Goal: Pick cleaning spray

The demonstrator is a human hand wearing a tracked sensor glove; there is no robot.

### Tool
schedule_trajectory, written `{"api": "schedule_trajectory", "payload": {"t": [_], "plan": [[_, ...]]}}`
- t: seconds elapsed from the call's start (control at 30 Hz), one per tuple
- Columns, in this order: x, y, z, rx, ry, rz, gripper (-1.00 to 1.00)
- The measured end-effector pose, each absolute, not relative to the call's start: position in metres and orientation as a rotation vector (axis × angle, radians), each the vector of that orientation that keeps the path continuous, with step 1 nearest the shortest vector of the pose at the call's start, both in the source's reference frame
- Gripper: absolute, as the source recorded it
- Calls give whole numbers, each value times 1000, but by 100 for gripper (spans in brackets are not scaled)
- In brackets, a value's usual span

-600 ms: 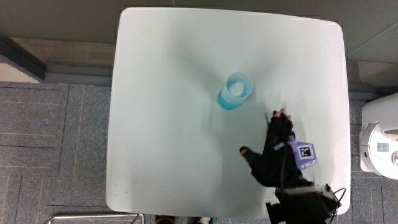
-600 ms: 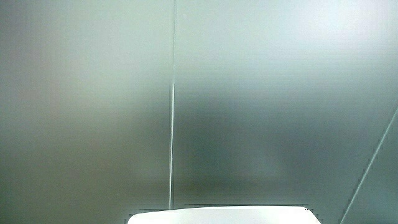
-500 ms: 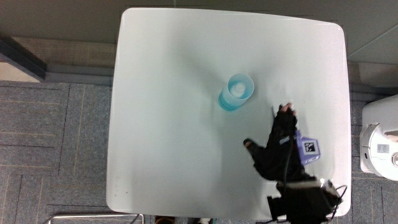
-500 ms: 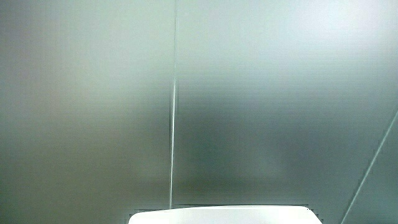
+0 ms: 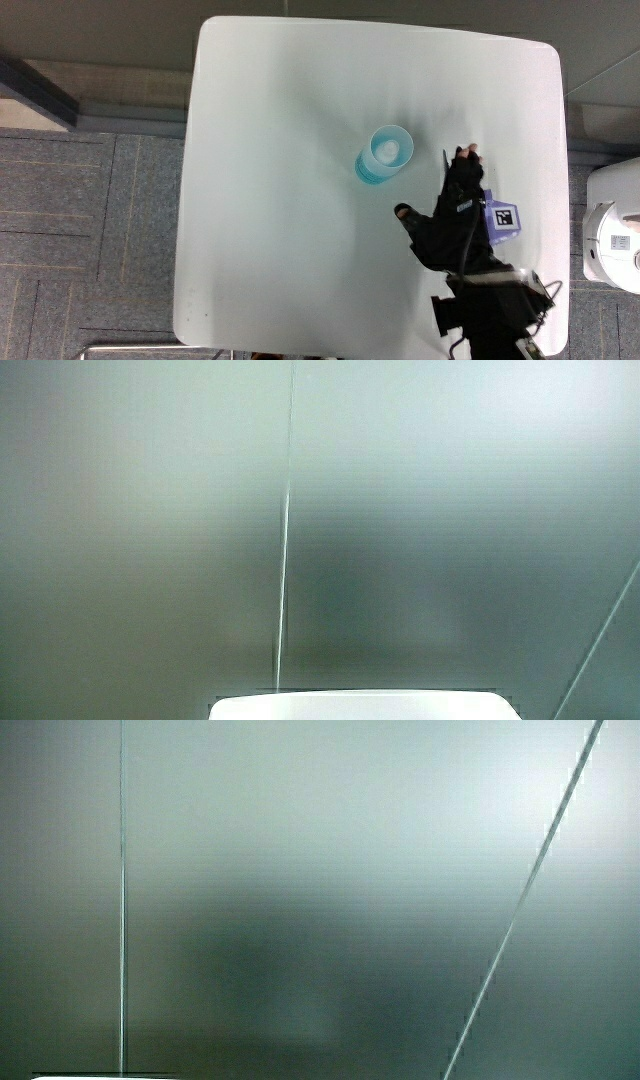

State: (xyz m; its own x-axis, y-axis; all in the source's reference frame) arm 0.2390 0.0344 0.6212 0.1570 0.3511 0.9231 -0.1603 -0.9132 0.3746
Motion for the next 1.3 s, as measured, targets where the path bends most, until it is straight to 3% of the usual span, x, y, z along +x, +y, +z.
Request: {"api": "schedule_trajectory", "payload": {"t": [0.53, 0.8, 1.3], "plan": [[232, 20, 639, 1887, 108, 2087, 0], [222, 13, 618, 1816, 82, 2171, 32], [218, 10, 599, 1871, 71, 2188, 92]]}}
